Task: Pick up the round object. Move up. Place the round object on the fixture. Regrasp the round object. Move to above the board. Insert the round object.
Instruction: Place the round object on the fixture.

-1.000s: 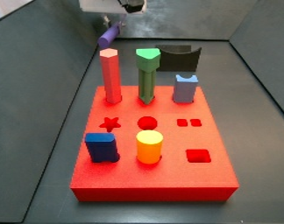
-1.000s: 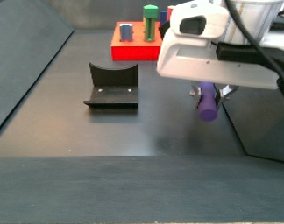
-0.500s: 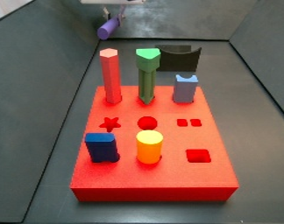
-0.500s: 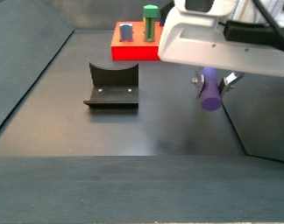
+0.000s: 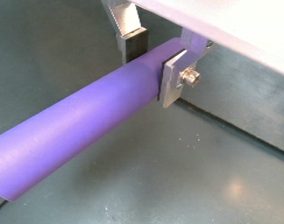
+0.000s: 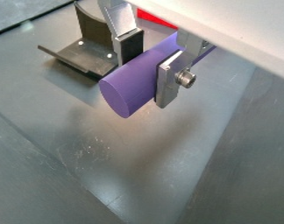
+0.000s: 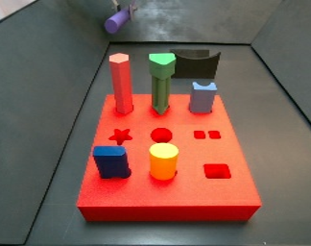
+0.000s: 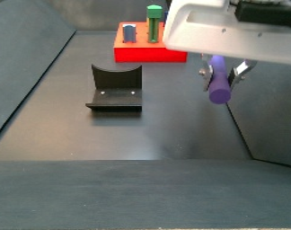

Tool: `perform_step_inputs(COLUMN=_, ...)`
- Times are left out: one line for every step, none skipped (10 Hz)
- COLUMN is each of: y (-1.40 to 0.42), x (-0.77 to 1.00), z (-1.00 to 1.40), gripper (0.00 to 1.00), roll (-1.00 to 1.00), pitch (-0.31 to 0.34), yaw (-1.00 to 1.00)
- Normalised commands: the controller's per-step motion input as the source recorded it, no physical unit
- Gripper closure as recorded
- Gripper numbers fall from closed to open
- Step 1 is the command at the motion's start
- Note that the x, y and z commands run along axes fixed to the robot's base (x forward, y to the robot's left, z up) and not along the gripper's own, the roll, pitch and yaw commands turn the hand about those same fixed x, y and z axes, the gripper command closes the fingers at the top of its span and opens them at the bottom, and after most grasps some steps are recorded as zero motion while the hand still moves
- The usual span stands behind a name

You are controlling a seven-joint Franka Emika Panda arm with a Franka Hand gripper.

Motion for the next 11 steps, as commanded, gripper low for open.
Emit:
perform_step_inputs(y=-0.01, x=-0.04, z=1.00, gripper=1.00, roll=0.11, pitch=0.111, yaw=0.02)
perform_step_inputs(y=0.00, x=-0.04, z=0.98, gripper=1.00, roll=0.10, pitch=0.106, yaw=0.02)
perform_step_inputs(y=0.00, x=-0.03, z=0.89, gripper=1.00, roll=0.10, pitch=0.102, yaw=0.02)
perform_step_inputs(y=0.00, x=-0.03, z=0.76, gripper=1.00, roll=0.11, pitch=0.106, yaw=0.02)
perform_step_inputs(y=0.00, x=-0.02, z=0.69, gripper=1.00, roll=0.10, pitch=0.108, yaw=0.02)
perform_step_inputs(y=0.00, x=-0.02, z=0.55, gripper=1.00, roll=0.10, pitch=0.110, yaw=0.02)
perform_step_inputs(y=0.00, x=-0.02, z=0.48, gripper=1.00, roll=0.11, pitch=0.112, yaw=0.03)
perform_step_inputs(y=0.00, x=-0.02, z=0.30, gripper=1.00, roll=0.10, pitch=0.109, yaw=0.03)
perform_step_inputs(y=0.00, x=-0.02, z=0.22, gripper=1.00, roll=0.10, pitch=0.108, yaw=0.02)
perform_step_inputs(y=-0.64, x=1.00, z=0.25, gripper=1.00, roll=-0.03, pitch=-0.102, yaw=0.63)
perform_step_inputs(y=-0.64, x=1.00, z=0.24, gripper=1.00, roll=-0.03, pitch=-0.102, yaw=0.62)
